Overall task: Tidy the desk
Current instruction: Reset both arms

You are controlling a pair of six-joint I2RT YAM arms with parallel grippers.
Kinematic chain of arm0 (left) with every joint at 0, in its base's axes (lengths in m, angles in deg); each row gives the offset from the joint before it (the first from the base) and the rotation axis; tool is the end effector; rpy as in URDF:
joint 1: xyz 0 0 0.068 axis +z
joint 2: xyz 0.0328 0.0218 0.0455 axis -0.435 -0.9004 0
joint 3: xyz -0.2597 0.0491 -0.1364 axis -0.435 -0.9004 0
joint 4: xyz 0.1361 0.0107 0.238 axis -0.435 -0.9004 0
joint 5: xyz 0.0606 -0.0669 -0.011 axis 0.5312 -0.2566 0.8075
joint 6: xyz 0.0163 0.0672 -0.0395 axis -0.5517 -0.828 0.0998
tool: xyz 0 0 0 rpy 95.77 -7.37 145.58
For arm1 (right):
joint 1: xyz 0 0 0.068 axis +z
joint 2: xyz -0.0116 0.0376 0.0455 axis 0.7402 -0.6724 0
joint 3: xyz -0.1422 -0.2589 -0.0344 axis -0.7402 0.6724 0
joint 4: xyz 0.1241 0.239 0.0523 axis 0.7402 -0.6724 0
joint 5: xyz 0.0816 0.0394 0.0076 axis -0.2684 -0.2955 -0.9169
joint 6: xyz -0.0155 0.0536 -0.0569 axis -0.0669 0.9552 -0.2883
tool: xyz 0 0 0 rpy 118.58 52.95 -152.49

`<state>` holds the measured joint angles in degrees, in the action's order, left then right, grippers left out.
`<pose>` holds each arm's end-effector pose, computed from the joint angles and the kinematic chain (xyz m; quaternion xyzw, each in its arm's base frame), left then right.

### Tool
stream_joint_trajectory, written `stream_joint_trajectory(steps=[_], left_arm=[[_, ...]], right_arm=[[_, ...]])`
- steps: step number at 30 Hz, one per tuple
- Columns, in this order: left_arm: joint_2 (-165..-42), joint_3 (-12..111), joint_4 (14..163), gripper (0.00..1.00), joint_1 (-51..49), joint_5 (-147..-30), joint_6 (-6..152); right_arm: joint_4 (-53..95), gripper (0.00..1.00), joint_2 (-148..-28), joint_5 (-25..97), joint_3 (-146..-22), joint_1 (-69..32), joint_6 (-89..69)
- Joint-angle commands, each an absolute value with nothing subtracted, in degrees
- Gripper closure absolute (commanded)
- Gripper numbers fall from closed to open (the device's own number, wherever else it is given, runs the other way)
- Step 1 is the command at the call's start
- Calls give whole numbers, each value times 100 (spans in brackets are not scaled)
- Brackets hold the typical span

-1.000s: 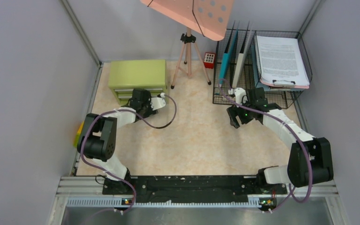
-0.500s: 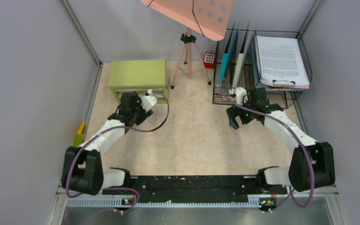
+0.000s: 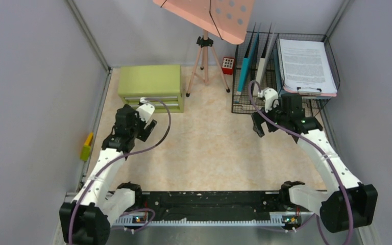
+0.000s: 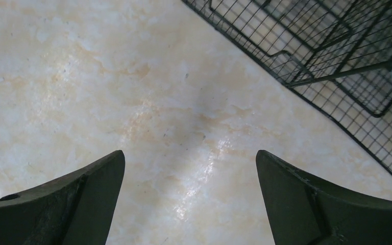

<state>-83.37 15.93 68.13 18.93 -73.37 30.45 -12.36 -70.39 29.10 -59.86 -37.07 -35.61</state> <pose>0.2352 -0.0198 0.2512 0.2632 0.8477 0.1487 0.4358 0.2459 0.0641 0.2747 -0.2804 0.8785 0.0921 0.3757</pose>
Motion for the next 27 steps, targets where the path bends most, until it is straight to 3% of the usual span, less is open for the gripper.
stream_joint_trajectory(steps=[1, 13, 27], left_arm=[[-7881, 2184, 6264, 1, 1963, -7301, 3891], [-6766, 2676, 5888, 1, 1972, -7104, 5245], [-5271, 1078, 7196, 1, 1981, -7292, 6140]], right_arm=[[-1038, 1, -6598, 3379, -6330, -3770, -2971], [-554, 1, -5601, 4009, -5700, -3779, -2674], [-232, 1, -4667, 4360, -5041, -3852, -2363]])
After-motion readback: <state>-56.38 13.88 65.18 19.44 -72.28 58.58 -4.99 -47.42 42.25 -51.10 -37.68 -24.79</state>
